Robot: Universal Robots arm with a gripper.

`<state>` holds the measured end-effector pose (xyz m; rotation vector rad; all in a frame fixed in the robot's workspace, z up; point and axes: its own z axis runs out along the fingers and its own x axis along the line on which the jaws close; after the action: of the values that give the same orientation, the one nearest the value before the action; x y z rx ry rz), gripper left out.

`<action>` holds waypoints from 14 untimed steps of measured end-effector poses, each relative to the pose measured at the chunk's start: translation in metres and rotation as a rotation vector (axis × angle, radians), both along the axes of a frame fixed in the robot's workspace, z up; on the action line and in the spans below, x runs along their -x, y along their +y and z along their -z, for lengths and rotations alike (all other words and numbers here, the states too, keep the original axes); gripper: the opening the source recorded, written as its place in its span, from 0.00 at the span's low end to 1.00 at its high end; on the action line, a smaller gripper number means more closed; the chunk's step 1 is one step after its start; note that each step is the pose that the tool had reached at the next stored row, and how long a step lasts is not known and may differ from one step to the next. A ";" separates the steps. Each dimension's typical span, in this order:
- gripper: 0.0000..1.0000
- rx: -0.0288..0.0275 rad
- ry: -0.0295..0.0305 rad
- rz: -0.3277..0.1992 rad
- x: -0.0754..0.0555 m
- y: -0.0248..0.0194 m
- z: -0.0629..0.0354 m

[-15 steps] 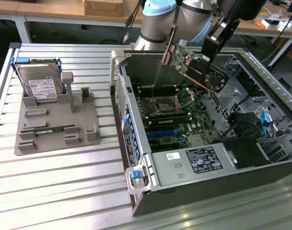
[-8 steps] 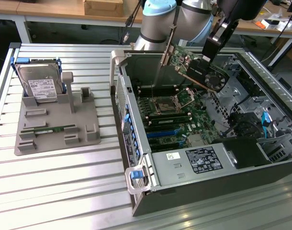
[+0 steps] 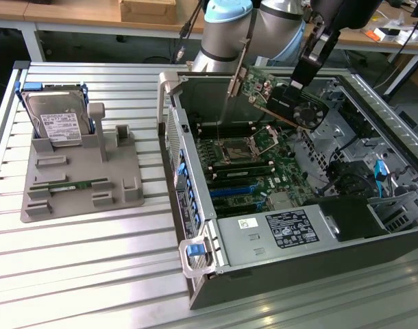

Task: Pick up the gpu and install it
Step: 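Insert the gpu into the slot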

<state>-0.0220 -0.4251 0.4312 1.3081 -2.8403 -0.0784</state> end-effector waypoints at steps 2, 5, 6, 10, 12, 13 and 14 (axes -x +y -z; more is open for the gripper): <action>0.26 0.0001 0.0000 -0.022 0.000 0.0000 0.0000; 0.26 0.0001 0.0000 -0.057 0.000 0.0000 0.0000; 0.26 0.0001 0.0000 -0.066 0.000 0.0000 0.0000; 0.26 0.0001 0.0000 -0.108 0.000 0.0000 0.0000; 0.26 0.0000 0.0000 -0.133 0.000 0.0000 0.0000; 0.26 0.0001 0.0000 -0.142 0.000 0.0000 0.0000; 0.26 0.0001 0.0000 -0.153 0.000 0.0000 0.0000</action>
<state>-0.0220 -0.4251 0.4312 1.5192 -2.7288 -0.0764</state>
